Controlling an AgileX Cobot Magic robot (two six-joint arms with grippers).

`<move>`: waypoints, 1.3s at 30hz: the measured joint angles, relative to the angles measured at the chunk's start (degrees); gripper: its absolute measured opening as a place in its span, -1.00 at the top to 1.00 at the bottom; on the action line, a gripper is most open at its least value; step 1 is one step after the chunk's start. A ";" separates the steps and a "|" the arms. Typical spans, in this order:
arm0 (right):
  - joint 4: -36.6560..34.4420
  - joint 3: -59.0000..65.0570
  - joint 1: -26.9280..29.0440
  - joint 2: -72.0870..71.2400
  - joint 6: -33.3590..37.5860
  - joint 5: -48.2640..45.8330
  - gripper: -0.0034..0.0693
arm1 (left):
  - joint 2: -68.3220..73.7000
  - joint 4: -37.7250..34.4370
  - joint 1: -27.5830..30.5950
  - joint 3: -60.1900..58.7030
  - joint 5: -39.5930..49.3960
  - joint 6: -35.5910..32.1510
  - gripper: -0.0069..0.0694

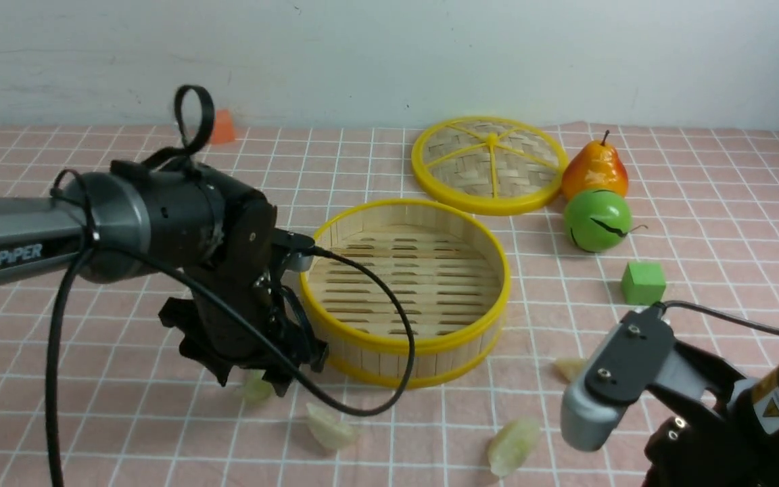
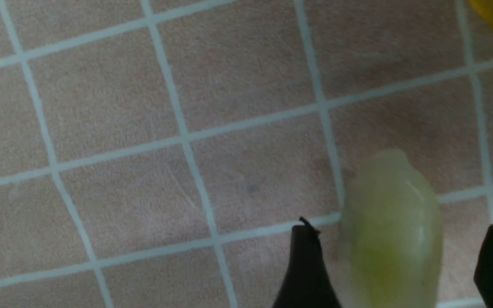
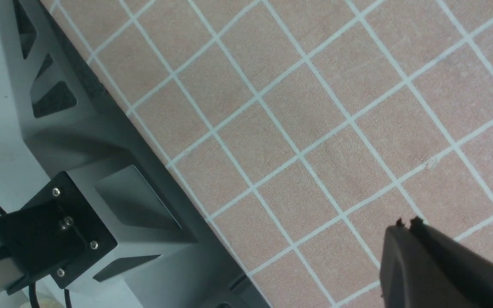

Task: Put the dumplings into the steamer on the table with the pink tablecloth.
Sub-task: 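Reach for and grasp a dumpling on the table with the left gripper, then place the dumpling into the bamboo steamer basket with the left gripper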

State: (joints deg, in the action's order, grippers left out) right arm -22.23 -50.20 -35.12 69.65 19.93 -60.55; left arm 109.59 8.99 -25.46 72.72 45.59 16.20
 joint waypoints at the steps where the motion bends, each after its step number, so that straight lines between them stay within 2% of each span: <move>1: 0.05 0.00 0.00 0.00 0.00 0.00 0.91 | 0.55 0.53 0.00 0.00 -0.16 1.04 -0.37; 2: 0.05 0.00 0.00 0.00 0.00 0.00 0.91 | 0.65 0.53 0.00 0.00 -0.16 1.25 -0.36; 6: 0.11 0.00 0.00 0.00 -0.05 1.31 0.90 | 1.11 0.83 0.00 0.90 1.38 2.34 0.20; 8: 0.11 0.00 0.00 0.00 -0.05 1.73 0.89 | 1.04 0.83 0.00 2.01 2.63 2.34 0.23; 13: 0.99 0.00 0.00 0.00 -0.05 3.47 0.88 | -0.82 -0.52 -0.22 14.39 11.20 1.81 0.21; 17: 1.87 0.00 0.00 0.05 -0.05 4.36 0.87 | -1.14 -4.32 -0.85 22.75 12.79 -0.39 0.21; 21: 1.83 0.00 0.00 0.05 -0.05 5.18 0.87 | 1.40 -12.40 -1.48 30.67 9.19 -2.76 0.21; 23: 1.81 0.00 0.00 0.05 -0.05 5.25 0.86 | 3.41 -13.34 -1.54 31.71 6.99 -2.90 0.21; 32: 1.63 0.00 0.00 0.05 -0.05 4.57 0.83 | 13.95 -8.99 -1.59 31.90 2.67 -3.04 0.20; 35: 1.63 0.00 0.00 0.05 -0.05 4.52 0.82 | 14.87 -8.06 -1.59 31.90 2.40 -3.04 0.04; 36: 1.63 0.00 0.00 0.05 -0.05 4.52 0.82 | 14.74 -7.84 -1.59 31.90 2.36 -3.04 -0.13; 37: 1.63 0.00 0.00 0.05 -0.05 4.52 0.81 | 14.62 -7.84 -1.59 31.90 2.36 -3.04 -0.17; 39: 1.69 0.00 0.00 0.05 -0.05 4.64 0.81 | 13.62 -7.76 -1.65 32.17 4.24 -3.04 -0.38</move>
State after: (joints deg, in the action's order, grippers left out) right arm -20.54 -50.20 -35.12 69.70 19.88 -55.91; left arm 123.21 1.22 -27.11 104.89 49.83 13.17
